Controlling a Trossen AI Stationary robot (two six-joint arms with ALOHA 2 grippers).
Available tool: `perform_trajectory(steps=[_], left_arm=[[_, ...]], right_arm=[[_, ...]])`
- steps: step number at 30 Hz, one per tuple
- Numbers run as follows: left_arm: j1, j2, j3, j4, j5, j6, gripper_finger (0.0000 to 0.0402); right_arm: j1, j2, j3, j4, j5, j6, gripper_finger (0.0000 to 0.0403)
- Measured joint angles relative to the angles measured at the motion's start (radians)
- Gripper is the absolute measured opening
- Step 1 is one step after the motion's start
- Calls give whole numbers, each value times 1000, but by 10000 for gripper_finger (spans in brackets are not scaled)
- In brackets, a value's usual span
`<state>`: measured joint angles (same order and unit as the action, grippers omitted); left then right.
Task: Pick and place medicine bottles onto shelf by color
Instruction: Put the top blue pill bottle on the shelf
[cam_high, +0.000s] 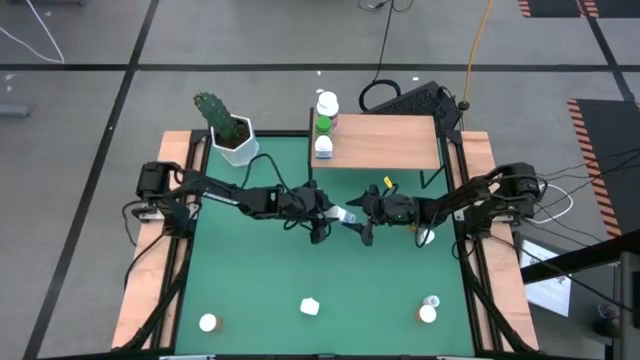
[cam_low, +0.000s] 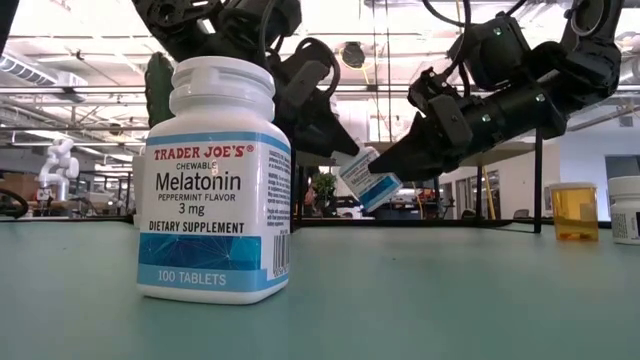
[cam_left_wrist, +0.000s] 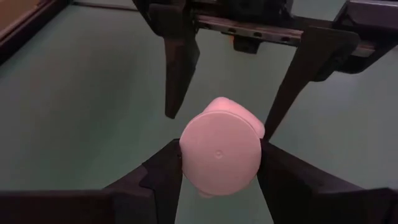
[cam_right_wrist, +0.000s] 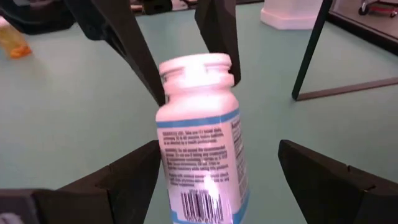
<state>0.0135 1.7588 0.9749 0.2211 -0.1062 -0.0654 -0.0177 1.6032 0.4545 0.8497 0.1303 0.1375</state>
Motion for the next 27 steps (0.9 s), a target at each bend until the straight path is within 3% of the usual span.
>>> perform_trajectory(steps=[8,24,27], left_arm=[[0,0,0,13,-9,0,186],[-1,0,0,51,-23,3,186],[2,0,0,50,-24,2,187]], right_arm=[[1,0,0,-5,37,-1,304],[15,0,1,-9,70,-7,167],[12,0,1,-6,27,-9,159]])
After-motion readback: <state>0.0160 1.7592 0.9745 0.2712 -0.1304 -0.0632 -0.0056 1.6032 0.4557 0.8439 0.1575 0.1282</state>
